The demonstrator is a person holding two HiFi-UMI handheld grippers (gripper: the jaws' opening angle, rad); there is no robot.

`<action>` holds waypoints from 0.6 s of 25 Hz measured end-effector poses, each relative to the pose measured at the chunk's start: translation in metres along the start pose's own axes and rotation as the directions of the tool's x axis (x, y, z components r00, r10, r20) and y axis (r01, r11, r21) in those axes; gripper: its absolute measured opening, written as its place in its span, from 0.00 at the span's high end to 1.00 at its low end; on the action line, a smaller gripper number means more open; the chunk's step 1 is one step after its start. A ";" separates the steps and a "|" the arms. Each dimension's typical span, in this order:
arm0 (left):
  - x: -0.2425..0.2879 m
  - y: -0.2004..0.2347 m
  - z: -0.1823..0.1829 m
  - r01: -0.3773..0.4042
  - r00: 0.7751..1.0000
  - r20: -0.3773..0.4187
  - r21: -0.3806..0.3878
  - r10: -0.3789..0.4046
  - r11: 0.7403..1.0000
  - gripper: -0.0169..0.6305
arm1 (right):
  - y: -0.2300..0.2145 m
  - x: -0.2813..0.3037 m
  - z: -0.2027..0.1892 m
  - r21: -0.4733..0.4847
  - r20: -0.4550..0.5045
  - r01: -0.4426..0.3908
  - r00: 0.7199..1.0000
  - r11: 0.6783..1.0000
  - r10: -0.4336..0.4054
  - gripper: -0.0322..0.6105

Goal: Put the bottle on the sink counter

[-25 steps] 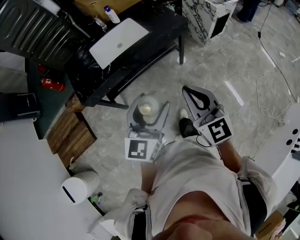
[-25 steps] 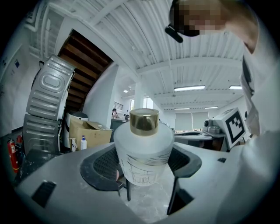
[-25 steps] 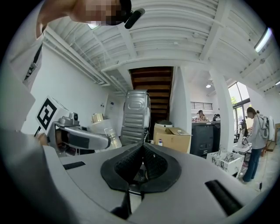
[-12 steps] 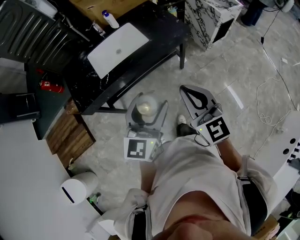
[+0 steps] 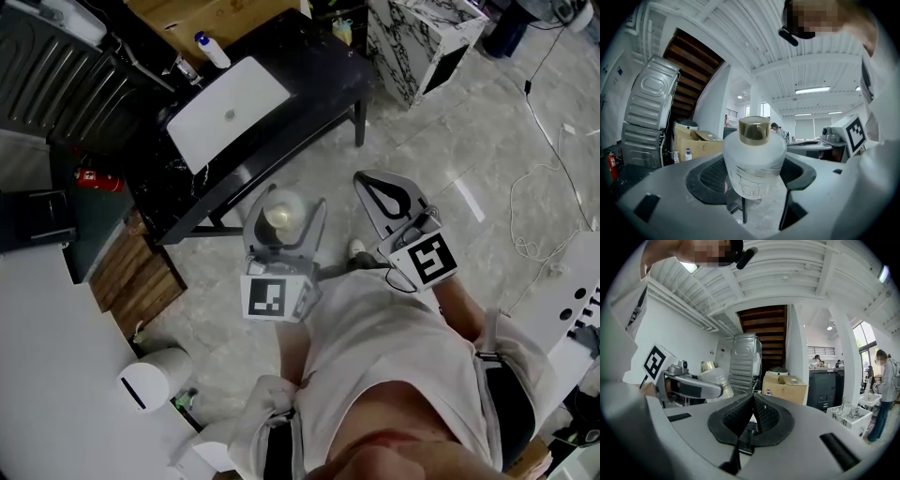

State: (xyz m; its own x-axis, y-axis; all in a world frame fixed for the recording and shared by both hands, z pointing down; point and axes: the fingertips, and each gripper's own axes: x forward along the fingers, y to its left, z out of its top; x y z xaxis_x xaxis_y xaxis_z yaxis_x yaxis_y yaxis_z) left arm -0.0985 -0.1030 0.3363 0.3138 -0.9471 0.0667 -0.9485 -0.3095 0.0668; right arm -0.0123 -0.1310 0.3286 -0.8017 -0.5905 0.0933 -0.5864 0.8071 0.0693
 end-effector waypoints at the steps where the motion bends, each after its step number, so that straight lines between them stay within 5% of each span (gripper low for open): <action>1: 0.003 0.001 -0.001 0.000 1.000 0.001 0.004 0.000 1.000 0.47 | -0.003 0.002 -0.001 0.002 0.001 -0.003 1.000 1.000 0.003 0.95; 15: 0.052 0.012 0.000 0.004 1.000 -0.023 0.015 -0.004 1.000 0.47 | -0.044 0.031 -0.008 0.023 0.010 0.000 1.000 1.000 0.000 0.95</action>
State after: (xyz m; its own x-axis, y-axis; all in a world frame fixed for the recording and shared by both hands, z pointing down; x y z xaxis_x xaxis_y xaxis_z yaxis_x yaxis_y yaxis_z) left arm -0.0937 -0.1563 0.3403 0.3183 -0.9437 0.0895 -0.9477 -0.3147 0.0524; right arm -0.0106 -0.1849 0.3362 -0.8027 -0.5906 0.0835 -0.5889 0.8069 0.0462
